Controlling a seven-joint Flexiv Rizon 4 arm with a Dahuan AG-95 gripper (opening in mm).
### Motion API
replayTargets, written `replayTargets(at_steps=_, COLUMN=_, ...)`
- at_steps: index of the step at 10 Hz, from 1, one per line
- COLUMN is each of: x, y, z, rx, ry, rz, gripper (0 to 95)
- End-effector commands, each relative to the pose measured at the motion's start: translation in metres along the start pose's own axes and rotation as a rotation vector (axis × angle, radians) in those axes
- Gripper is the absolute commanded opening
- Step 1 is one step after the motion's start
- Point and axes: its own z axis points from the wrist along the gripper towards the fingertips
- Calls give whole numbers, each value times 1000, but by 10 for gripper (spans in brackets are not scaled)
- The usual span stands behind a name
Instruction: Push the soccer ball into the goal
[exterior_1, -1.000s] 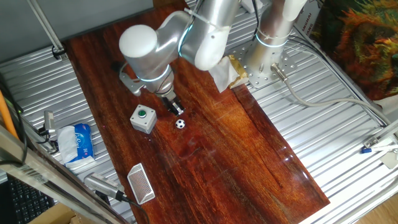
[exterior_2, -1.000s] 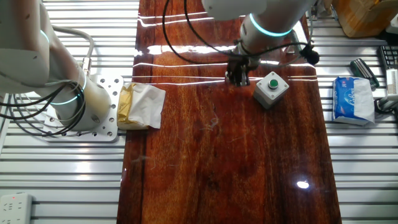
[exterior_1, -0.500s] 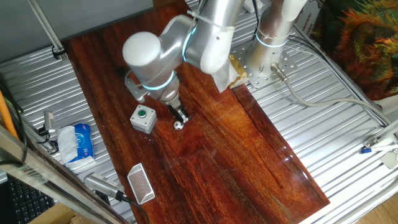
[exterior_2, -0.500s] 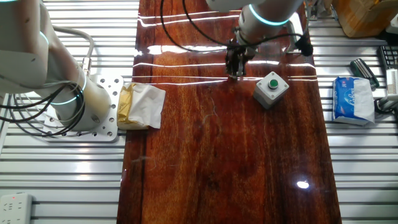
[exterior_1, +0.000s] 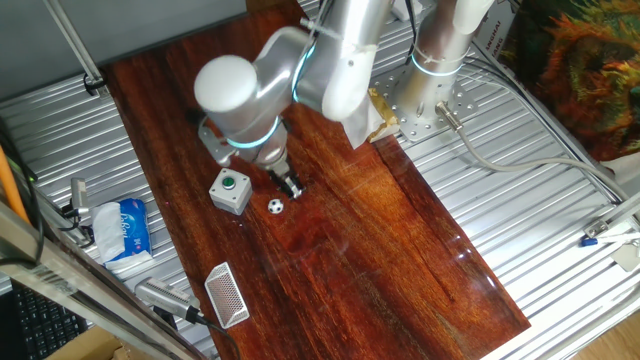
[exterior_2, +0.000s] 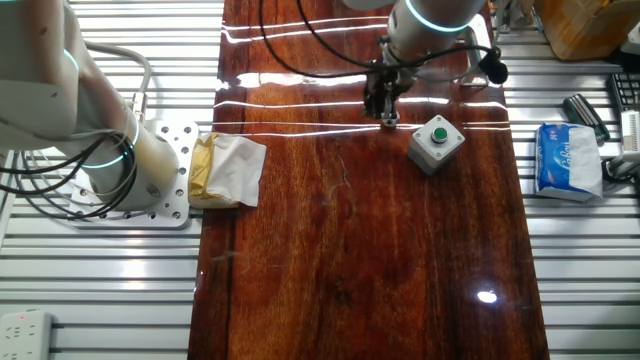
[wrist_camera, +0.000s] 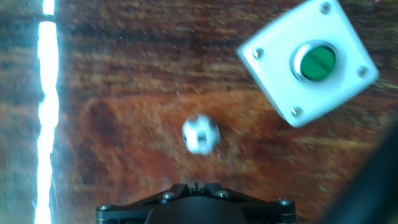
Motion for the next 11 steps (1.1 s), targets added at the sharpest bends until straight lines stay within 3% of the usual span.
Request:
replayTargets(at_steps=1, x=-12, y=-15, z=-9, rx=31, ry=3, rz=-31, gripper=0)
replayTargets(at_steps=4, x=-32, y=-25, z=-9, rx=86, ry=-36, rz=-62, gripper=0)
replayTargets(at_steps=5, x=-39, y=-28, z=-5, rx=104, ry=-63, rz=-81, gripper=0)
replayTargets(at_steps=7, x=-50, y=-31, z=-2, rx=109, ry=-78, rz=-87, gripper=0)
replayTargets(at_steps=9, x=-69, y=-32, z=-3, rx=109, ry=-81, rz=-86, gripper=0)
replayTargets(at_steps=11, x=-73, y=-31, z=-6, rx=88, ry=-82, rz=-76, gripper=0)
